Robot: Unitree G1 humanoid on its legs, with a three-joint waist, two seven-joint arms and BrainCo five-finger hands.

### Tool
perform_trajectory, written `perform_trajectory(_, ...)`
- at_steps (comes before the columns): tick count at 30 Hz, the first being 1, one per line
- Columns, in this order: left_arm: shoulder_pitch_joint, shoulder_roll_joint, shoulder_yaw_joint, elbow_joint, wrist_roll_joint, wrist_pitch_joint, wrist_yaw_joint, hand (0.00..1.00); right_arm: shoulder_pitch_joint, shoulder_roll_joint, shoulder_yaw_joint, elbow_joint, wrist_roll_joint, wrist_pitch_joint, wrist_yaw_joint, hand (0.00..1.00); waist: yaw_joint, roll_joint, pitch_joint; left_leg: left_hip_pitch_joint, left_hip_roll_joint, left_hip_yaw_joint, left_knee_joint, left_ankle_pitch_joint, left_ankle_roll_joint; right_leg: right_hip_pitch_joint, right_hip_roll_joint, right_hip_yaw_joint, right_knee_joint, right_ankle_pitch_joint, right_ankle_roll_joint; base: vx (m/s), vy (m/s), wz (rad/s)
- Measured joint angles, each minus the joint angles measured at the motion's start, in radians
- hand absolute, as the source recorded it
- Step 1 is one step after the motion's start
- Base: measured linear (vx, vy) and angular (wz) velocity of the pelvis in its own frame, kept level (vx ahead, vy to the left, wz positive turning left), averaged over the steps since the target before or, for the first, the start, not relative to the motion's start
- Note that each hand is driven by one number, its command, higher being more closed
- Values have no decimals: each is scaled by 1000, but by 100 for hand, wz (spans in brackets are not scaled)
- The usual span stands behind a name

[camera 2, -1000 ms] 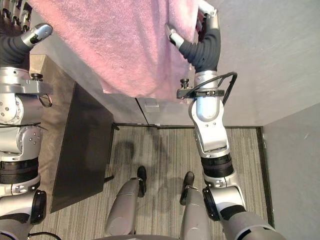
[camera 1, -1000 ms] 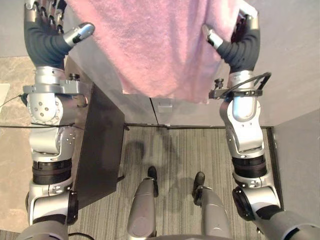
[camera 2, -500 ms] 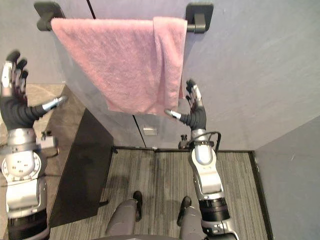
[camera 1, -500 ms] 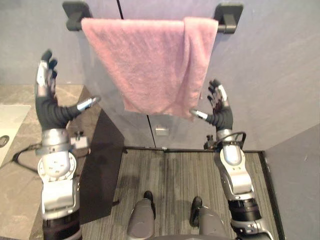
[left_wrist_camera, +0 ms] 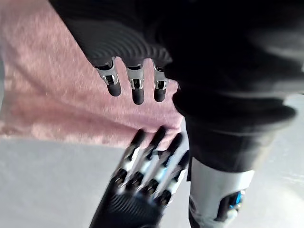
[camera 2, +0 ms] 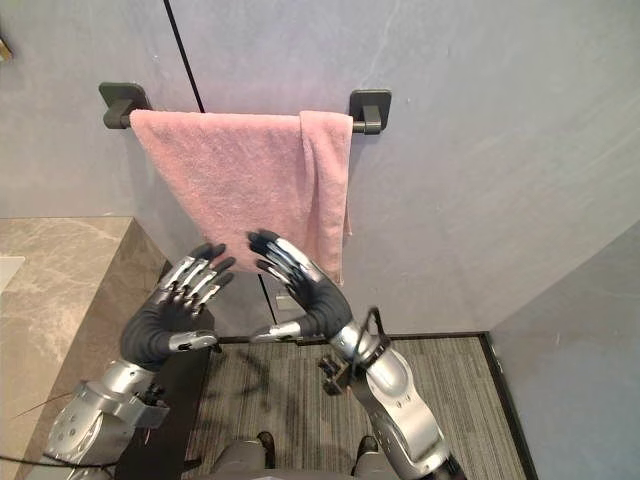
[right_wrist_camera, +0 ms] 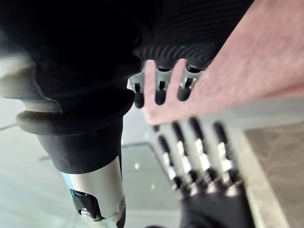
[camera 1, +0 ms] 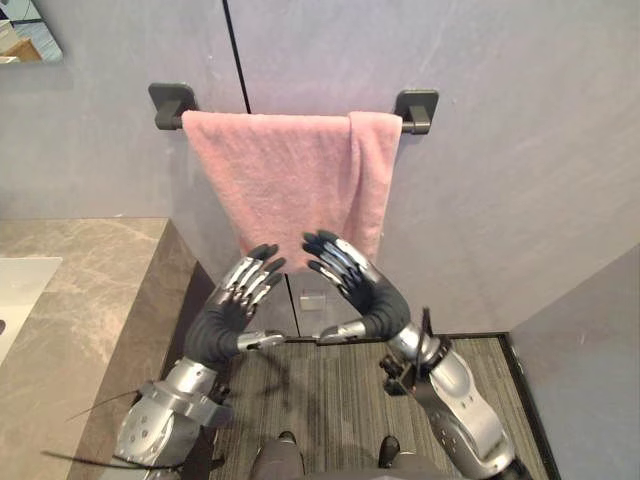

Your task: Organize washtable

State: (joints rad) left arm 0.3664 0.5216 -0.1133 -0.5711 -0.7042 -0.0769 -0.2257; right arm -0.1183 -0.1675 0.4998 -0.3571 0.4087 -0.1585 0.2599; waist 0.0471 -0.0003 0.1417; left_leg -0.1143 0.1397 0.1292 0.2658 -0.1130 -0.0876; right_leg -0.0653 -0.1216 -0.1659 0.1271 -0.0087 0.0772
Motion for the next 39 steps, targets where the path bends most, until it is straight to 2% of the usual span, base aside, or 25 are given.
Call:
perform_trajectory(2, -87, 59, -41, 56, -51, 0, 1, 0, -139, 9, 25, 39, 11, -32, -39, 0, -2, 0, 0, -38, 1, 0, 8, 8, 1, -31, 4, 3, -9, 24, -9, -61, 12, -7)
perform_trajectory(4, -174, 89, -55, 104, -72, -2, 7, 0, -229, 14, 30, 71, 10, -43, -74, 0, -2, 2, 4, -91, 4, -1, 31, 15, 7, -70, 6, 5, -7, 44, -4, -64, 12, -3)
perform_trajectory(8, -406, 165, -69, 198, -73, -21, 35, 0, -398, 27, 29, 132, -11, -57, -160, 0, 3, 7, 83, -185, 7, 0, 74, 25, 19, -165, 4, 17, 33, 63, -8, -96, 26, -7)
perform_trajectory(10, -498, 180, -76, 214, -69, -31, 54, 0, -451, 32, 24, 131, -37, -60, -189, 0, 23, 7, 103, -236, 14, 12, 88, 27, 21, -232, -2, 32, 67, 62, -8, -121, 19, -13)
perform_trajectory(13, -641, 181, -102, 226, -58, -63, 81, 0, -533, 42, -13, 129, -83, -60, -240, 0, 28, 15, 141, -306, 18, 15, 123, 28, 21, -313, -14, 35, 125, 51, -8, -72, 23, -2)
perform_trajectory(15, -723, 182, -134, 229, -37, -68, 97, 0, -580, 44, -49, 124, -109, -60, -273, 0, 33, 15, 158, -339, 19, 19, 149, 28, 21, -352, -19, 34, 165, 36, -9, -57, 6, 4)
perform_trajectory(18, -844, 180, -170, 233, -9, -88, 109, 0, -632, 42, -103, 67, -146, -62, -322, 0, 48, 19, 161, -409, 33, 20, 190, 27, 21, -422, -14, 35, 204, 30, -13, -39, -23, -4)
perform_trajectory(27, -1015, 138, -170, 322, 90, -108, 168, 0, -678, 33, -109, 15, -167, -72, -346, 0, 47, 22, 175, -448, 46, 22, 211, 18, 19, -466, -13, 33, 246, 14, -19, -10, -19, -1)
perform_trajectory(34, -1048, 139, -113, 398, 168, -108, 183, 0, -723, -33, -185, 17, -161, -72, -342, 0, 49, 25, 188, -471, 53, 25, 229, 11, 19, -492, -13, 33, 271, 5, -18, 0, 0, 0)
perform_trajectory(39, -1112, 191, -109, 447, 167, -108, 180, 0, -807, -88, -218, 72, -113, -72, -341, 0, 49, 30, 196, -472, 53, 27, 229, 15, 24, -493, -14, 32, 271, 5, -18, 0, 0, 0)
